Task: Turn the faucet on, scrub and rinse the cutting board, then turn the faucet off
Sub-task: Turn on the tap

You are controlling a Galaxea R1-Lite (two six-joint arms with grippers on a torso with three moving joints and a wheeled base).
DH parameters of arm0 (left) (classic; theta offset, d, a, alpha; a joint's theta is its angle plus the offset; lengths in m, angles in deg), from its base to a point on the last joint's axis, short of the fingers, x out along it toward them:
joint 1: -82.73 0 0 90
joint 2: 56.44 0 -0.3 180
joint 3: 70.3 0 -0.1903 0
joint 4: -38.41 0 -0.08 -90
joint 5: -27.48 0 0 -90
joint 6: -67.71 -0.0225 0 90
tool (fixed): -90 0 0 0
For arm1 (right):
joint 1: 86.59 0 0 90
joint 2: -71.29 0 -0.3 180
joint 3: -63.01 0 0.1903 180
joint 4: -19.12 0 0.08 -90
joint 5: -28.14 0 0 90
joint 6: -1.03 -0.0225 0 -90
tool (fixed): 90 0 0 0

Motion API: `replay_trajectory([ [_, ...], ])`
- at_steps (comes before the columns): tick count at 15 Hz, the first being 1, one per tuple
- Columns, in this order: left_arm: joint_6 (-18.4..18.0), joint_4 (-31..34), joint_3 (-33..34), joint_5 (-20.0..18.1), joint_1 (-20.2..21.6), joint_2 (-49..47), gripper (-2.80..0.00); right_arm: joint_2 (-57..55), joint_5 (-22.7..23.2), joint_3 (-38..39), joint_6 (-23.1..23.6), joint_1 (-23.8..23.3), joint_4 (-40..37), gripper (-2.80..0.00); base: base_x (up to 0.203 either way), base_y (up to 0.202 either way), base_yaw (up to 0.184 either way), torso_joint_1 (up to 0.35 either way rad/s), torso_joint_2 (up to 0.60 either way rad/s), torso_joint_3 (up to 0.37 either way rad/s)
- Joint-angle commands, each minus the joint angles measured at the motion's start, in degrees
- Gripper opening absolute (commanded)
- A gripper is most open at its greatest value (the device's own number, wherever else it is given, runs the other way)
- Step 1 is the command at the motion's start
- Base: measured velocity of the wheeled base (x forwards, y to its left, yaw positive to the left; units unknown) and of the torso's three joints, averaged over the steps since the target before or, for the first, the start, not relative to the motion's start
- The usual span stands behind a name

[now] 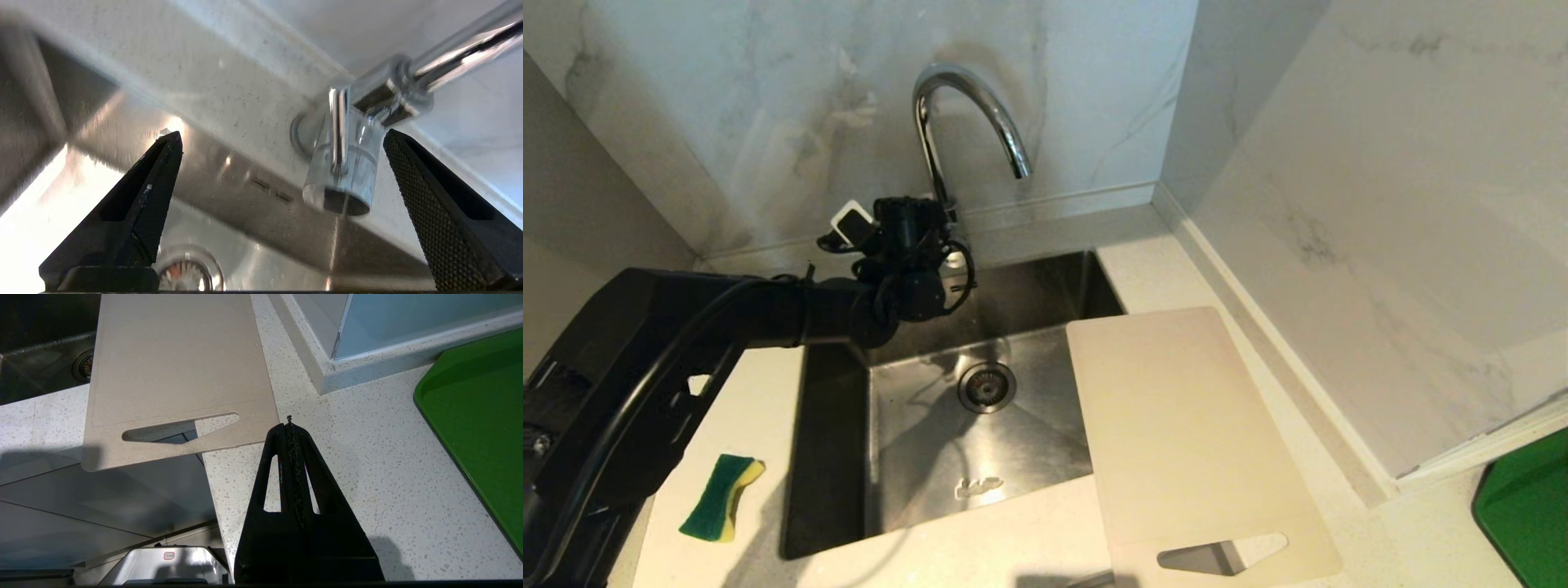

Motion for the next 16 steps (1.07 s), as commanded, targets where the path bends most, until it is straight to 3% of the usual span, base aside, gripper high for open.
replay_trajectory([
  [1,-2.7,-3.2,0.0,0.9,0.1,-1.8,0.00,0.0,0.0,0.0,0.0,0.0,0.0,-2.80,0.000,0.000,0.000,0.000,0.00,0.000],
  [10,-4.0,-4.2,0.0,2.1,1.9,-2.6,0.00,0.0,0.0,0.0,0.1,0.0,0.0,-2.80,0.000,0.000,0.000,0.000,0.00,0.000],
  [16,-2.4,-1.6,0.0,2.2,2.0,-2.5,0.00,0.0,0.0,0.0,0.1,0.0,0.0,-2.80,0.000,0.000,0.000,0.000,0.00,0.000],
])
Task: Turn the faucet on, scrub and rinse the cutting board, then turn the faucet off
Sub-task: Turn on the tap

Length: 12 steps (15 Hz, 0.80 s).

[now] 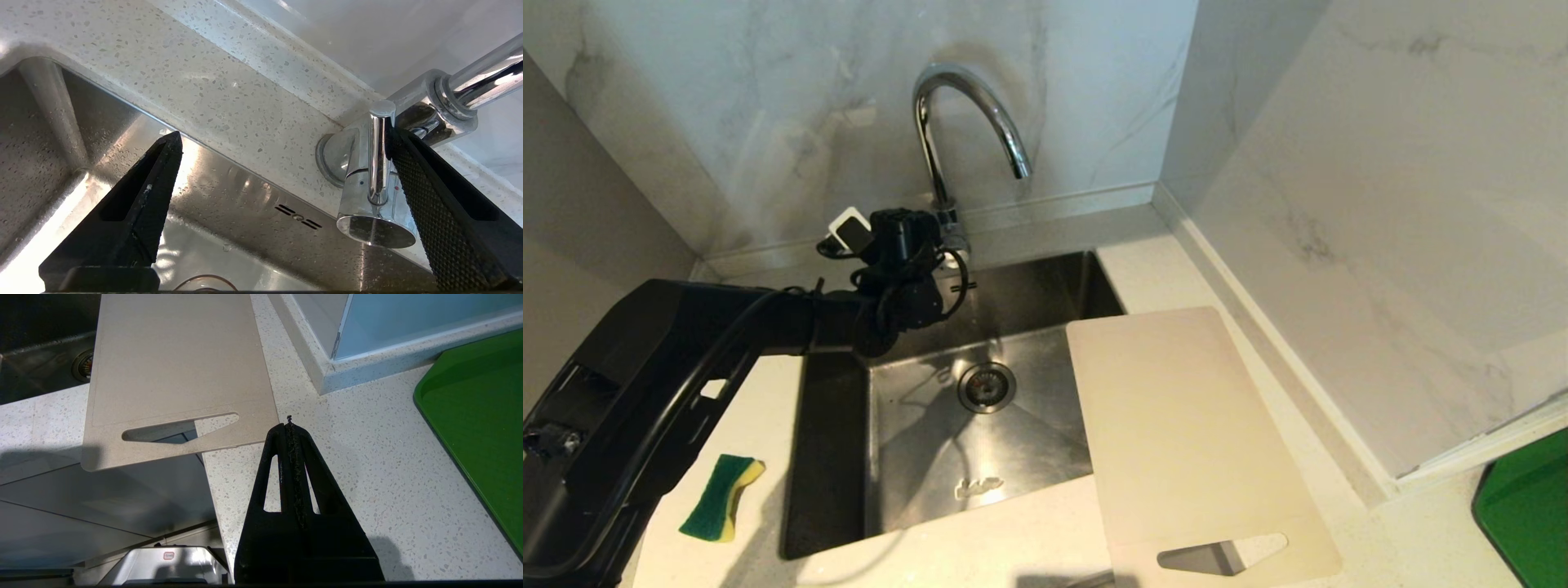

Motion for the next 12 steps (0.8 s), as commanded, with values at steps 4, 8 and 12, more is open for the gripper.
replay_trajectory([
  [4,11.6,15.8,0.1,-3.4,-0.1,3.4,0.00,0.0,0.0,0.0,0.0,0.0,0.0,-2.80,0.000,0.000,0.000,0.000,0.00,0.000],
  [8,14.8,19.2,0.1,-6.0,-0.4,4.4,0.00,0.0,0.0,0.0,0.0,0.0,0.0,-2.80,0.000,0.000,0.000,0.000,0.00,0.000],
  [12,14.8,19.1,0.1,-6.1,-1.2,4.6,0.00,0.0,0.0,0.0,0.0,0.0,0.0,-2.80,0.000,0.000,0.000,0.000,0.00,0.000],
])
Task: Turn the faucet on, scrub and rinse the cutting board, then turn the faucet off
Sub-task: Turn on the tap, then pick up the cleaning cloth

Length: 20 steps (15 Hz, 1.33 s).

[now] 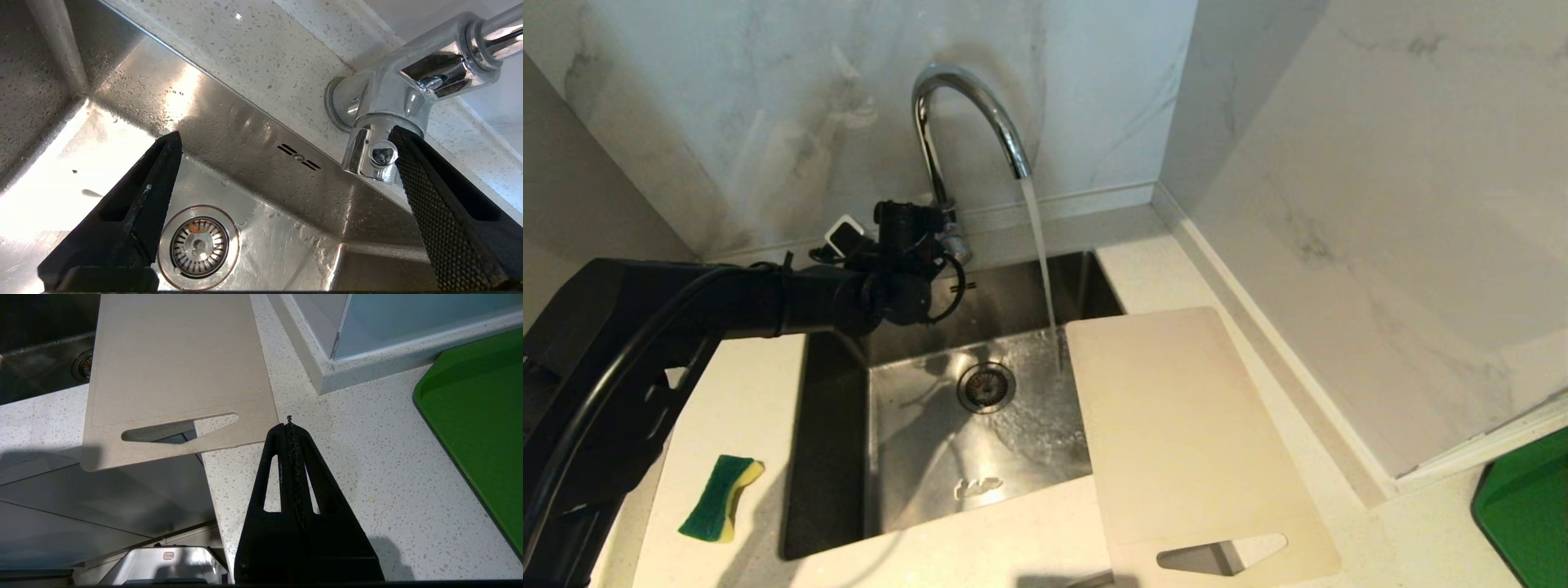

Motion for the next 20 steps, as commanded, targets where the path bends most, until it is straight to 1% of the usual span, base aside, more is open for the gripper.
replay_trajectory([
  [1,0.3,-0.3,0.0,0.2,-0.6,0.2,0.00,0.0,0.0,0.0,0.0,0.0,0.0,-2.80,0.000,0.000,0.000,0.000,0.00,0.000],
  [4,0.3,-0.4,0.0,0.2,-1.8,2.4,0.00,-0.1,0.0,0.0,0.0,0.0,0.0,-2.80,0.000,0.000,0.000,0.000,0.00,0.000],
  [7,-0.5,-0.3,0.0,0.3,-3.5,6.0,0.00,0.0,0.0,0.0,0.0,0.0,0.0,-2.80,0.000,0.000,0.000,0.000,0.00,0.000],
  [9,-1.5,-0.2,0.0,0.4,-4.5,8.7,0.00,0.0,0.0,0.0,0.0,0.0,0.0,-2.80,0.000,0.000,0.000,0.000,0.00,0.000],
  [12,-4.4,0.5,0.7,0.4,-4.5,12.5,0.00,0.0,0.0,0.0,0.0,0.0,0.0,-2.80,0.000,0.000,0.000,0.000,0.00,0.000],
  [14,-7.3,2.7,1.6,0.3,-4.1,16.2,0.00,0.0,0.0,0.0,0.0,0.0,0.0,-2.80,0.000,0.000,0.000,0.000,0.00,0.000],
  [16,-8.8,6.3,1.7,-0.1,-4.0,20.7,0.00,0.0,0.0,0.0,0.0,0.0,0.0,-2.80,0.000,0.000,0.000,0.000,0.00,0.000],
  [17,-9.1,9.4,1.7,-0.6,-4.2,23.2,0.00,0.0,0.0,0.0,0.0,0.0,0.0,-2.80,0.000,0.000,0.000,0.000,0.00,0.000],
  [18,-9.2,15.1,1.7,-1.1,-4.4,25.3,0.00,0.0,0.0,0.0,0.0,0.0,0.0,-2.80,0.000,0.000,0.000,0.000,0.00,0.000],
  [19,-8.9,20.1,1.6,-2.3,-4.5,27.5,-2.06,0.0,0.0,0.0,0.0,0.0,0.0,-2.80,0.000,0.000,0.000,0.000,0.00,0.000],
  [20,-8.4,24.1,1.6,-4.7,-4.5,29.6,-2.80,0.0,0.0,0.0,0.0,0.0,0.0,-2.80,0.000,0.000,0.000,0.000,0.00,0.000],
])
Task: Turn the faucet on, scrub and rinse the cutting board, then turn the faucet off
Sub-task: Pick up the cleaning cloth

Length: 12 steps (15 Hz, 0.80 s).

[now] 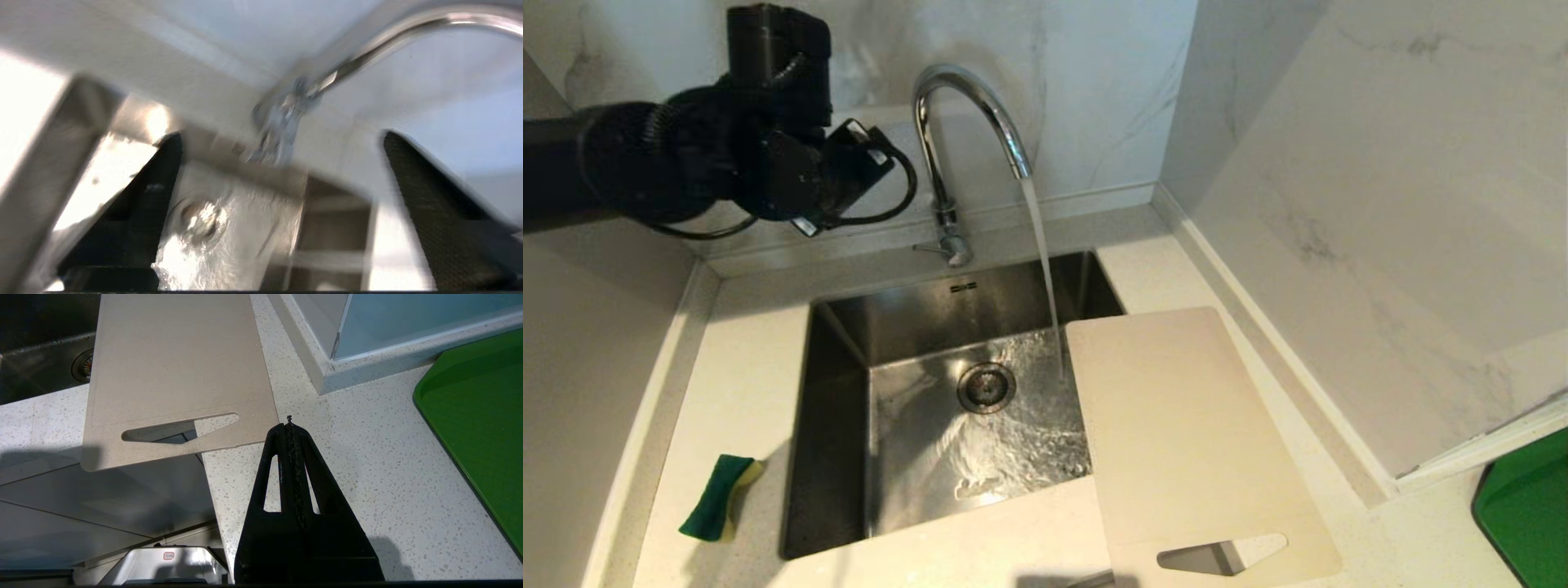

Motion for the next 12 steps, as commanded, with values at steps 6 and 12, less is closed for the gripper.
replay_trajectory([
  [6,0.2,28.3,0.0,-4.3,-0.4,12.9,-2.80,0.0,0.0,0.0,0.0,0.0,0.0,-2.80,0.000,0.000,0.000,0.000,0.00,0.000],
  [12,-1.4,43.0,5.4,-8.7,3.1,17.5,-2.80,0.0,0.0,0.0,0.0,0.0,0.0,-2.80,0.000,0.000,0.000,0.000,0.00,0.000],
])
